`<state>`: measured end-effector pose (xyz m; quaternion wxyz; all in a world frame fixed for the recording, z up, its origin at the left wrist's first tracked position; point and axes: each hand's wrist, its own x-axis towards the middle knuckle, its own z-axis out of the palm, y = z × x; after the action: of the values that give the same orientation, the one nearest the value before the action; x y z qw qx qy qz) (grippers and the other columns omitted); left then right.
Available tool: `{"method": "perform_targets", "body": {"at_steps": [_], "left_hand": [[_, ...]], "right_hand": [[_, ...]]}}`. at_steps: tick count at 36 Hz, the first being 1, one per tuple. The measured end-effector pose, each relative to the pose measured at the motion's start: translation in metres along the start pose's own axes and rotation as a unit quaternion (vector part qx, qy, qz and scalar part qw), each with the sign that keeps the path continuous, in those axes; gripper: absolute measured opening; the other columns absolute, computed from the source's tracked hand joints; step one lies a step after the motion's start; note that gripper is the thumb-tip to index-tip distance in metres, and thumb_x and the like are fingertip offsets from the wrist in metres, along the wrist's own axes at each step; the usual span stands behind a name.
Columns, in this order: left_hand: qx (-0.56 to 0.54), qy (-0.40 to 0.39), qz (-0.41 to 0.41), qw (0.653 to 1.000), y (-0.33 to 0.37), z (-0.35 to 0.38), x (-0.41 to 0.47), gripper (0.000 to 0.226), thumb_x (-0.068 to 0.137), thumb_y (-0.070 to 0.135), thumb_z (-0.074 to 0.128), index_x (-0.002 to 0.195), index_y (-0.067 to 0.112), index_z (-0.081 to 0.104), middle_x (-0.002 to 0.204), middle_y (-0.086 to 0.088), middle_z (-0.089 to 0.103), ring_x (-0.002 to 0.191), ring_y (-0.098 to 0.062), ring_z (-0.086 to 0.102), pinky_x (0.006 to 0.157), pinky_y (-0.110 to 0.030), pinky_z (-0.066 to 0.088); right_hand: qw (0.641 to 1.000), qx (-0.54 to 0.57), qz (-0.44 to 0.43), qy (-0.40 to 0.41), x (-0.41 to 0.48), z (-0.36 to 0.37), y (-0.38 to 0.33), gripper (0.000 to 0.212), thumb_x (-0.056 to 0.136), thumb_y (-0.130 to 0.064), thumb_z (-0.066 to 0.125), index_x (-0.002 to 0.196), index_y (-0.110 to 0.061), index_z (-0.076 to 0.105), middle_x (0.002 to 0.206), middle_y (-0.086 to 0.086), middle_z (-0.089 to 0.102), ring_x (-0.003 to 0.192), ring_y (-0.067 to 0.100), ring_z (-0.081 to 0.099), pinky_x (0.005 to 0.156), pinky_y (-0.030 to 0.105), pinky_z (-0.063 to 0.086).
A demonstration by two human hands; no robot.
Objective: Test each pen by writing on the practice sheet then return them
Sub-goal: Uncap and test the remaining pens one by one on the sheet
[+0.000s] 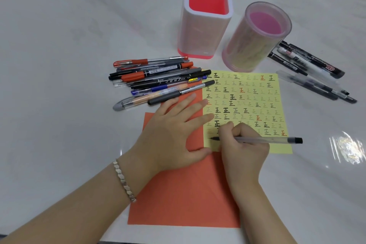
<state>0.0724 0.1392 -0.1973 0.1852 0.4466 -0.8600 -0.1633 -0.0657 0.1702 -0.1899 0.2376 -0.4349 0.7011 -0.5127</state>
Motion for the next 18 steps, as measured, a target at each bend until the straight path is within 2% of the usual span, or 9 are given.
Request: {"method": "perform_targets", "body": {"at_steps": [4,14,18], "left_hand": [[0.001,-0.004,0.000,1.000,0.0001,-0.0009,0.0003,0.064,0.072,0.063,0.048,0.127,0.030,0.055,0.142,0.006,0.044,0.137,-0.016,0.031,0.111,-0.037,0.017],[0.004,-0.008,-0.002,1.000,0.0000,-0.0002,0.0006,0.065,0.072,0.064,0.049,0.128,0.031,0.054,0.144,0.006,0.042,0.138,-0.016,0.029,0.112,-0.037,0.016],[0.004,-0.006,-0.002,1.000,0.0003,0.0000,0.0005,0.065,0.072,0.064,0.048,0.128,0.031,0.054,0.143,0.006,0.043,0.138,-0.015,0.030,0.112,-0.037,0.017]], "right_hand": [[1.000,0.017,0.024,-0.007,-0.0009,-0.0006,-0.0002,0.042,0.066,-0.014,0.053,0.033,-0.023,0.029,0.032,-0.008,0.030,0.037,0.007,0.029,0.043,0.012,0.025],[1.000,0.014,0.014,0.004,-0.0002,-0.0009,0.0000,0.040,0.067,-0.014,0.053,0.037,-0.025,0.028,0.034,-0.007,0.030,0.039,0.007,0.029,0.044,0.013,0.024],[1.000,0.002,0.018,0.003,-0.0005,0.0004,0.0014,0.031,0.066,-0.016,0.052,0.038,-0.022,0.040,0.035,-0.007,0.031,0.041,0.008,0.028,0.046,0.018,0.025]]}}
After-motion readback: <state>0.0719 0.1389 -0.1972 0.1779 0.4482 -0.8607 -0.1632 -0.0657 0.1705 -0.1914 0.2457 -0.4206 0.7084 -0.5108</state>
